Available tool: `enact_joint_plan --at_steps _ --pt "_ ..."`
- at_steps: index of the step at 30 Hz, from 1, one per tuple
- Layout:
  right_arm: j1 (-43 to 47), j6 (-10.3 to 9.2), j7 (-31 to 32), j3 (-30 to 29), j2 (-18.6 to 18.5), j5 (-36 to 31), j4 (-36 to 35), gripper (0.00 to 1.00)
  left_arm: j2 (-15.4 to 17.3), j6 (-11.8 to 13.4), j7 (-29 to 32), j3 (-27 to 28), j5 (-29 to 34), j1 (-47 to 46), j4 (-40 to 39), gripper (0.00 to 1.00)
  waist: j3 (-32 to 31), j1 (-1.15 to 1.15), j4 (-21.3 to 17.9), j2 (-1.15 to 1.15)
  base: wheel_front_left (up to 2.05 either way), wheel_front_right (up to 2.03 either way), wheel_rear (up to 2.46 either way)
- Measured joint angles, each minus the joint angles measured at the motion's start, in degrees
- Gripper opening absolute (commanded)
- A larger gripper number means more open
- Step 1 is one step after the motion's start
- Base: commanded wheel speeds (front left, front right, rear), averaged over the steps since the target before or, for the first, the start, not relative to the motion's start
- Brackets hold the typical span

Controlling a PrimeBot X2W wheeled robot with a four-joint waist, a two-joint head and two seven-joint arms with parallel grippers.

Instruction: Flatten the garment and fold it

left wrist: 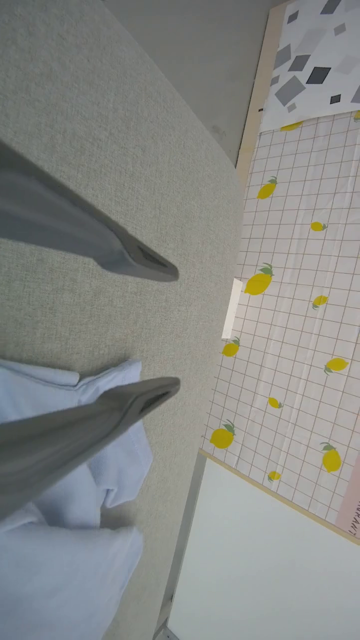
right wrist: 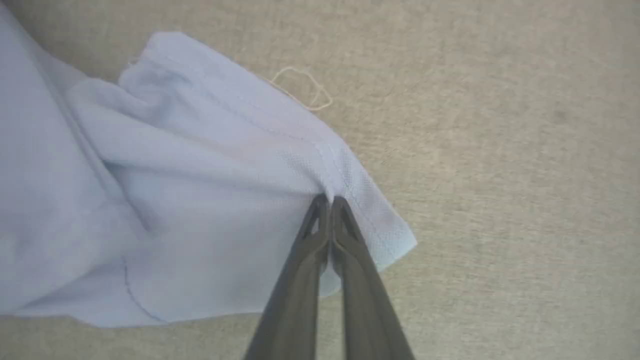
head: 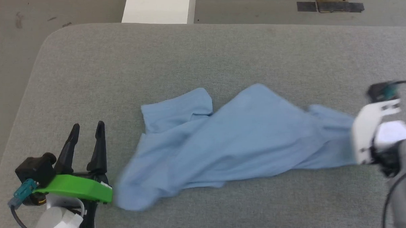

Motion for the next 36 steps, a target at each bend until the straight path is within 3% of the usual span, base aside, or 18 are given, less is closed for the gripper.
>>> enact_joint_plan --at_steps 7,8,9,13,16,22,30,36 --pt "-1.77 0.00 0.08 -9.99 0.18 -5.68 1.75 0.00 0.16 -0.44 0.00 -0.70 -0.24 -0.78 0.91 1.00 0.09 0.00 1.05 0.00 0.00 0.00 0.00" --pt "-1.77 -0.01 -1.03 -10.28 0.82 -5.69 1.71 0.36 0.20 -0.45 0.00 -0.76 -0.25 -0.78 1.11 1.00 -0.01 0.00 1.12 0.00 0.00 0.00 0.00" --pt "-1.74 -0.01 -1.98 -10.17 1.19 -5.66 1.71 1.00 0.21 -0.45 0.00 -0.79 -0.30 -0.78 1.26 1.00 -0.14 0.00 1.14 0.00 0.00 0.00 0.00" --pt "-1.69 0.00 -7.76 -9.96 2.50 -4.98 0.60 1.00 0.20 -0.45 -0.01 -0.73 -0.41 -0.76 1.79 1.00 -1.18 0.00 1.05 0.00 0.00 0.00 0.00" --pt "-1.49 -0.01 -16.29 -9.00 4.44 -1.36 -2.52 1.00 -0.15 -0.27 -0.02 -0.60 -0.40 -0.47 1.79 1.00 -3.25 0.00 0.42 0.00 0.00 0.00 0.00" --pt "0.68 -0.01 -21.01 -6.28 5.68 2.05 -5.48 1.00 -0.65 0.15 -0.08 -0.87 -0.38 0.42 1.38 1.00 -5.36 0.00 -0.81 0.00 0.00 0.00 0.00" --pt "2.15 -0.01 -20.22 0.14 6.00 3.64 -6.15 1.00 -0.68 0.66 -0.05 -1.08 -0.41 1.45 0.36 1.00 -5.87 0.00 -2.33 0.00 0.00 0.00 0.00" --pt "-5.22 -0.01 -16.36 5.88 4.45 2.71 -2.75 1.00 -0.64 0.55 0.02 -2.07 -0.77 0.58 -0.34 1.00 -3.46 0.00 -1.91 0.00 0.00 0.00 0.00"
